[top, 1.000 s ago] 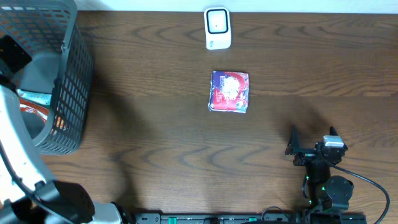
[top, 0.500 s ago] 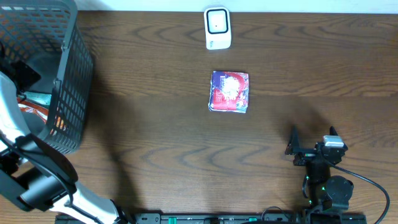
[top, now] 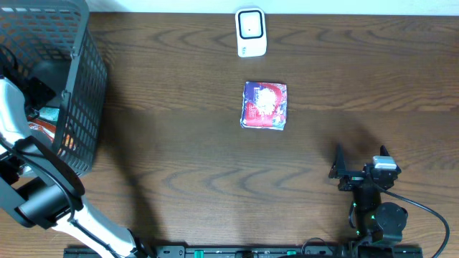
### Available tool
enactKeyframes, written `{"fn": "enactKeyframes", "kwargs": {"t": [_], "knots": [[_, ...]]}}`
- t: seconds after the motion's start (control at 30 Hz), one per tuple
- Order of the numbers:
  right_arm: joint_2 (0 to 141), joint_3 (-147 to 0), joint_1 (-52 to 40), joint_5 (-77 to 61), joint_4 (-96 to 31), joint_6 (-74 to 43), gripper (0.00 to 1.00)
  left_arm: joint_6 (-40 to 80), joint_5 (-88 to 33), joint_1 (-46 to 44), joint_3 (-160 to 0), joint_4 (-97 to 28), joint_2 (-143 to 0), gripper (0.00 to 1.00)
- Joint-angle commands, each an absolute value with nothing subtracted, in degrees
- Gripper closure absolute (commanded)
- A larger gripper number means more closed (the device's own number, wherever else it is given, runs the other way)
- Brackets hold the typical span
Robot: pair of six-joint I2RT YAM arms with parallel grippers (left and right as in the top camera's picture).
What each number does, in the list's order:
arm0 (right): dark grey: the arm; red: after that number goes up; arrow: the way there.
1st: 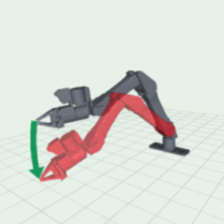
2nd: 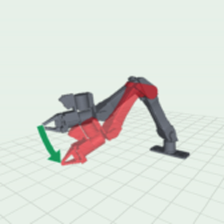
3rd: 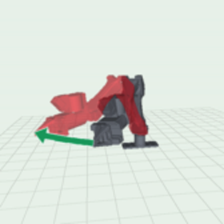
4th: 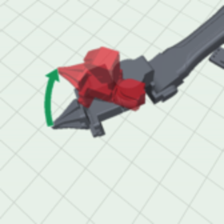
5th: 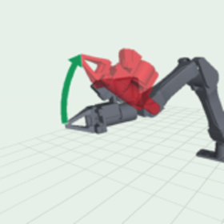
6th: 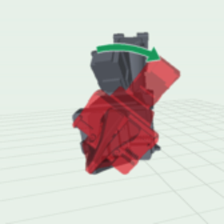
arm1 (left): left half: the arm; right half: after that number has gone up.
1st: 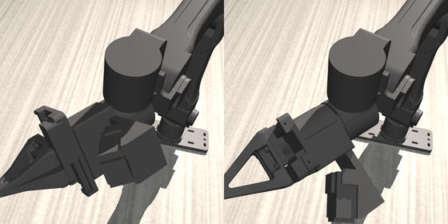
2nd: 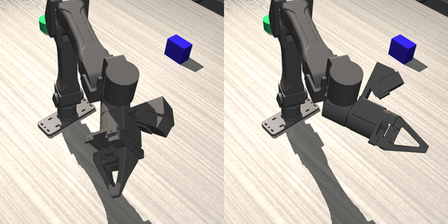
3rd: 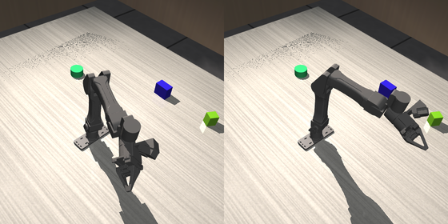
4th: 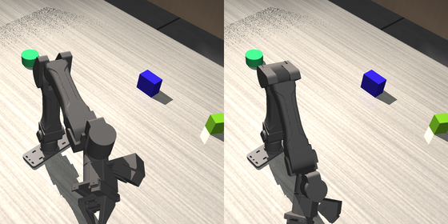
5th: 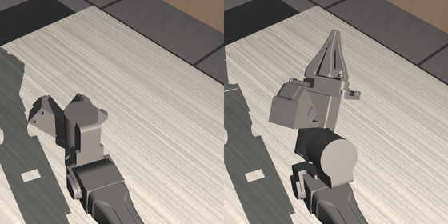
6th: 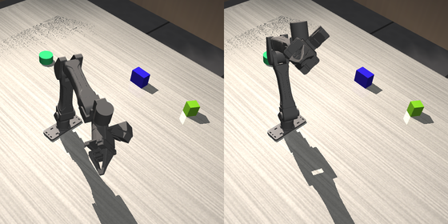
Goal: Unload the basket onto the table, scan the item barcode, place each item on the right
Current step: 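Move the left gripper back into the basket over the red bar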
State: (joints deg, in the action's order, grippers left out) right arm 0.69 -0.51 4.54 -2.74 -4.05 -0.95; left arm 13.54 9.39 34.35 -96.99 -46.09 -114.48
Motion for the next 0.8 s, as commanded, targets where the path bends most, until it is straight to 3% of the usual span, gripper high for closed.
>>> {"fn": "enactKeyframes", "kwargs": {"t": [0.0,0.77], "knots": [[0.34,-0.32,4.08,-2.7,-4.14,-0.34,0.01,14.11,10.13,34.37,-96.44,-46.17,-115.79,0.02],[0.34,-0.32,4.08,-2.7,-4.14,-0.34,0.01,15.38,10.13,34.37,-93.93,-44.01,-115.85,0.01]]}}
